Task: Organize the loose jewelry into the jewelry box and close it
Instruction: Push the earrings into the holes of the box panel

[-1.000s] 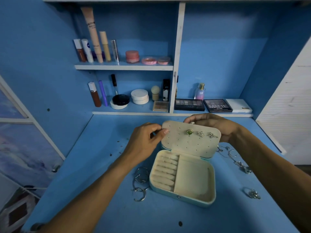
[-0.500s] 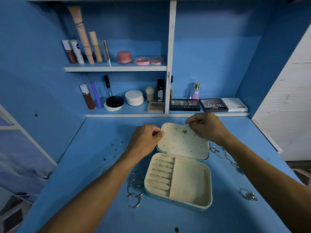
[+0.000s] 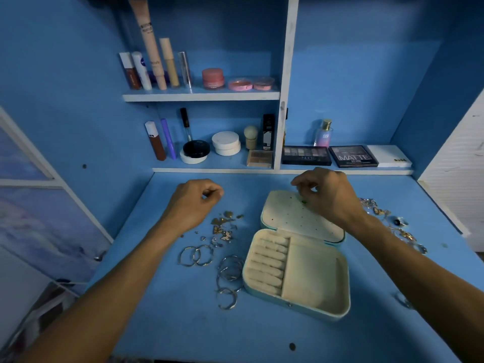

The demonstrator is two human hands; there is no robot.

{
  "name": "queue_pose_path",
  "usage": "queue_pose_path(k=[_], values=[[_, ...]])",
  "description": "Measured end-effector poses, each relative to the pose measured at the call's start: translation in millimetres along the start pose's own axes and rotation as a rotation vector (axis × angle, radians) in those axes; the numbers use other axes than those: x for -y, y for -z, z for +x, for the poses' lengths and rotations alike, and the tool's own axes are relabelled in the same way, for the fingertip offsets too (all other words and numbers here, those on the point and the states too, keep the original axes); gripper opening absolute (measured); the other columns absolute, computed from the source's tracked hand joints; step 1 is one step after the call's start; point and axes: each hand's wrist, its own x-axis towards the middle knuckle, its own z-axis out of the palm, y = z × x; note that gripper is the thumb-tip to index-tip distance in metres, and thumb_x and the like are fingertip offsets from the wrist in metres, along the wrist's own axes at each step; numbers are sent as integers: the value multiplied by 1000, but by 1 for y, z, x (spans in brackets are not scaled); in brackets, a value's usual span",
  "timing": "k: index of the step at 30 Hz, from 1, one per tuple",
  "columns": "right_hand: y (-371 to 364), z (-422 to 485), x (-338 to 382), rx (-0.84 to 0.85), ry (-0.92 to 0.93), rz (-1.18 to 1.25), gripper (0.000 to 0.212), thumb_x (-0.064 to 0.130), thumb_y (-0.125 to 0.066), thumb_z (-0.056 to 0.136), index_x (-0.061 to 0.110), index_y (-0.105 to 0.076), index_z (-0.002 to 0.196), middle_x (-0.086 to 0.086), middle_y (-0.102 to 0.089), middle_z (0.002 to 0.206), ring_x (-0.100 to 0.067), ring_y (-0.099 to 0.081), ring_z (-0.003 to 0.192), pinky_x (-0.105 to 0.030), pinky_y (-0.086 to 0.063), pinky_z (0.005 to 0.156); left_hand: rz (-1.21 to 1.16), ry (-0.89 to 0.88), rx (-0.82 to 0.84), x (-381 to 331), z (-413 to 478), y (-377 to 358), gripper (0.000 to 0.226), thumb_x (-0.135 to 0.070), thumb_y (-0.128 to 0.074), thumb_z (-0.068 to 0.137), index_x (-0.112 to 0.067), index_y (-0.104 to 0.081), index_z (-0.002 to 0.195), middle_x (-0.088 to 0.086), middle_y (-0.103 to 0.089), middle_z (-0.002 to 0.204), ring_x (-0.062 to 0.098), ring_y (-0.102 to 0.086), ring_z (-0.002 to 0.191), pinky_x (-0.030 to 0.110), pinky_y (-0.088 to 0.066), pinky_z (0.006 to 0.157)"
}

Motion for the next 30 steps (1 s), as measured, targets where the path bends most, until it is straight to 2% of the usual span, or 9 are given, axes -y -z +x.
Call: queue_pose_path(k=[2,4,8,11,17,22,25,27,30], values=[[-7,2,13,38,24,38,21,4,-68,87,17,-80,97,8,-73,93,-6,-61,73,-15,-47,76,30,19,-18,14,-2,11,11,-25,-64,98,-26,-74,94,-17,-72,93,-8,-61,86,10,-45,77],[-15,3,25,77,50,62,21,4,-68,86,18,-80,96,10,-73,93,-2,-58,72,-8,-41,75,67,1,2,22,-6,13,11,-23,-65,97,-26,-75,94,-16,-73,93,-3,-64,87,24,-53,84],[-37,4,42,158,81,136,22,5,-71,84,22,-80,94,5,-76,93,-9,-68,78,-26,-54,85,123,-60,76,31,-15,6,13,-24,-69,95,-24,-78,104,-5,-72,97,10,-67,90,33,-54,87],[-45,4,49,200,113,131,22,5,-71,83,21,-80,94,4,-77,94,-13,-71,82,-29,-55,86,152,-131,102,26,-16,-2,17,-32,-67,96,-27,-77,108,-6,-65,93,11,-62,86,32,-51,83],[-46,4,50,196,121,153,18,4,-73,84,17,-80,95,5,-78,92,-3,-68,78,-19,-54,85,369,-210,231,12,-4,-11,23,-47,-62,95,-31,-77,104,-3,-60,95,15,-58,95,32,-47,78],[-38,2,46,223,118,166,15,4,-72,86,13,-79,96,5,-78,94,1,-65,90,-6,-48,83,385,-204,250,3,4,-12,23,-38,-63,96,-21,-78,95,0,-66,90,18,-60,90,32,-48,76],[-35,2,45,226,140,142,13,6,-70,89,14,-78,96,6,-76,95,-5,-67,87,-11,-49,83,356,-192,268,1,8,-10,23,-32,-61,99,-17,-78,96,-4,-66,83,17,-62,88,32,-47,74],[-34,1,45,217,148,122,12,8,-69,91,16,-76,96,8,-75,93,-6,-67,83,-16,-50,81,294,-159,259,1,8,-11,22,-28,-59,101,-15,-77,103,-14,-57,79,12,-57,86,29,-42,75],[-29,0,45,227,82,170,13,9,-68,91,19,-76,94,15,-72,87,2,-65,78,-10,-48,78,105,-92,185,1,10,-11,25,-29,-57,102,-12,-74,109,-9,-68,93,10,-59,91,27,-45,81]])
